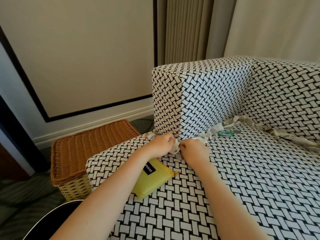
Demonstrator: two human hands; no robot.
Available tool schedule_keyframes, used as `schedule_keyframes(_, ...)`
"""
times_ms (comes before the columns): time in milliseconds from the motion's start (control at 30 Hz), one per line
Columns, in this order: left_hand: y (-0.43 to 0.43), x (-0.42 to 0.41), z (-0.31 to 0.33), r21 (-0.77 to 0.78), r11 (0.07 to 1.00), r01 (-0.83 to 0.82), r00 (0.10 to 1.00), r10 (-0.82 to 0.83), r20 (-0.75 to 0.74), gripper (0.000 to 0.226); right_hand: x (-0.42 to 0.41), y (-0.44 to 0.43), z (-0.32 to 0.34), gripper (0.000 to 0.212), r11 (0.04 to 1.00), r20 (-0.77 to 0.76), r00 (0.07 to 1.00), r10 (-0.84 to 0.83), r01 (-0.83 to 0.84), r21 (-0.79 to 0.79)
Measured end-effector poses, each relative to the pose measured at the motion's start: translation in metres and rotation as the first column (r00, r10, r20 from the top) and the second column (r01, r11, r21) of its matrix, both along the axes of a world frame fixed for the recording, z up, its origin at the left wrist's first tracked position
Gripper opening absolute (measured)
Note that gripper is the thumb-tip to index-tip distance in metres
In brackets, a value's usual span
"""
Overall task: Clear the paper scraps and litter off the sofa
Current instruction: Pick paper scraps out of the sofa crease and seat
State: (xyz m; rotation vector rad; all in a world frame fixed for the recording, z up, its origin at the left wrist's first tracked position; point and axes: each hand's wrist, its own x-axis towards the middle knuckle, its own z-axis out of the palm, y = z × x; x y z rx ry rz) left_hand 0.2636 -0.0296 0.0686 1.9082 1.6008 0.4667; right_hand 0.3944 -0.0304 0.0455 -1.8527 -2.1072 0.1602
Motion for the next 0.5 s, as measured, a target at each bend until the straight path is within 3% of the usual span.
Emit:
schedule_keyframes(167,0.001,-0.005,-0.002,0.026,1.0,-0.014,0.994,0.016,-0.109,0.02,0.001,0.004,-0.002,0.026,1.0,0.036,0.999,-0.008,0.008,-0.019)
schedule_keyframes(233,-0.002,-0.005,-0.001,0.14,0.989,-0.037,0.973,0.067,-0.219,0.026,0.0,0.003,-0.002,0.027,0.999,0.057,0.998,-0.029,0.031,-0.033)
schedule_keyframes(300,-0.008,-0.003,0.003,0.229,0.973,-0.002,0.971,0.057,-0.232,0.027,-0.005,0.001,-0.002,0.024,0.998,0.1,0.994,-0.054,0.055,-0.009)
schedule_keyframes(433,-0.017,0.004,0.011,0.088,0.981,0.173,0.978,-0.16,-0.137,0.017,-0.008,-0.003,0.001,0.02,0.997,0.111,0.992,-0.064,0.06,0.037)
schedule_keyframes(500,-0.018,0.006,0.009,0.031,0.98,0.194,0.973,-0.188,-0.135,0.015,-0.001,-0.004,0.002,0.023,0.994,-0.074,0.992,-0.1,0.103,0.045)
